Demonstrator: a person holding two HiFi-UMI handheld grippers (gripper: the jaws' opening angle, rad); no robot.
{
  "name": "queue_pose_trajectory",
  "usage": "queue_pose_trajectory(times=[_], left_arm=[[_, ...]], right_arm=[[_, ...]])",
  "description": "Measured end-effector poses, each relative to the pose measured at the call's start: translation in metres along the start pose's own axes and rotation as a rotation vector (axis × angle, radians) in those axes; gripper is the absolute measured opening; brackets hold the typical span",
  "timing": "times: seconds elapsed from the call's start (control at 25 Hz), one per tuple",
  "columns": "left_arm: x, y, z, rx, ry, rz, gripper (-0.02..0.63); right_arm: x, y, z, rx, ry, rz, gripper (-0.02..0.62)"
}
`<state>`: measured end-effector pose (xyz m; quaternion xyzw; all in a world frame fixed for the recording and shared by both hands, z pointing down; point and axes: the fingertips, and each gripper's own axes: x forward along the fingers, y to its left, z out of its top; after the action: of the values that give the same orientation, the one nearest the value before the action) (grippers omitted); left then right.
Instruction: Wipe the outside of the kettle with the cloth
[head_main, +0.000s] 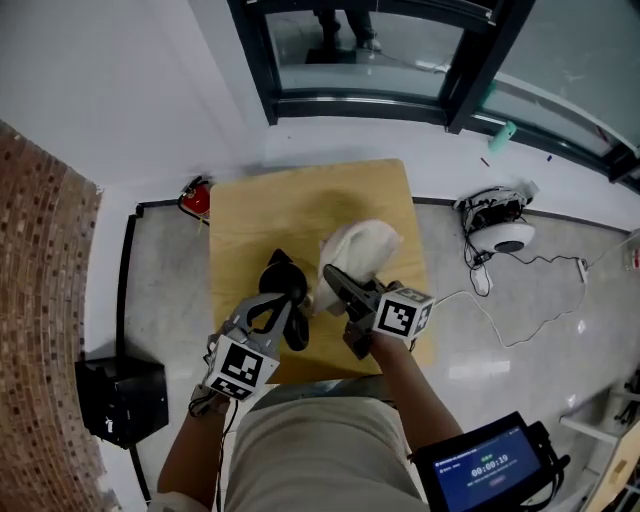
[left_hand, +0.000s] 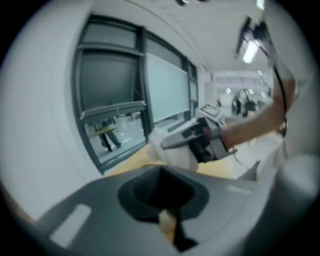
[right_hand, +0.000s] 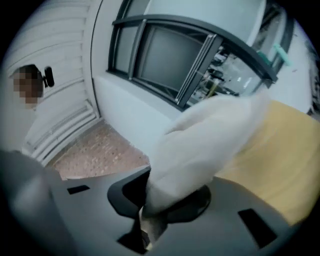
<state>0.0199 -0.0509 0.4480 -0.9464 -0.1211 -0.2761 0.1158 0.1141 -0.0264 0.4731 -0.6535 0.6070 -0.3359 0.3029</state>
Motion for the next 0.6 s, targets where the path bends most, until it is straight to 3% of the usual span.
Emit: queue_pose_trajectory(times=[0.04,0.08,0.2,0.24,0.28,0.36,0.4,0.44,0.56,0.6], left_arm=[[0.010,-0.001,0.003,0.092,0.021,-0.008,-0.009],[0.016,-0.001,0.003,0.107,0.026,-0.024,-0.005],[0.018,0.006,0.006,-0.106,-0.021,-0.091,-0.005],[0.016,0.006,0.006,-0.135,-0.027,-0.098,-0.005],[0.014,0.005,0.006,-0.138,-0.029,-0.096,-0.005],[0.012,0.005,0.006,-0.131,-0.038,-0.085,-0.005],[0.012,0.006,0.005,-0.131,-0.043,-0.081,-0.005],[0.013,0.007,0.004,-0.132,-0.043,-0.081,-0.005],[0.012,0.006,0.002,-0.129,-0.029,-0.100,-0.005],[0.011,0.005,0.002,-0.127,-0.030,-0.106,-0.005]], right_arm=[[0.019,-0.011,-0.010,-0.022,0.062,0.002,0.080],[0.033,-0.032,-0.024,-0.009,0.120,-0.030,0.080],[0.044,-0.107,-0.060,0.113,0.301,-0.211,0.080],[0.044,-0.105,-0.062,0.091,0.346,-0.203,0.080],[0.046,-0.086,-0.055,0.038,0.353,-0.137,0.078],[0.058,-0.035,-0.029,-0.058,0.289,0.048,0.080],[0.066,-0.023,-0.021,-0.078,0.264,0.094,0.080],[0.074,-0.027,-0.021,-0.075,0.267,0.088,0.080],[0.083,-0.071,-0.048,0.036,0.387,-0.041,0.080],[0.080,-0.067,-0.049,0.051,0.423,-0.015,0.080]])
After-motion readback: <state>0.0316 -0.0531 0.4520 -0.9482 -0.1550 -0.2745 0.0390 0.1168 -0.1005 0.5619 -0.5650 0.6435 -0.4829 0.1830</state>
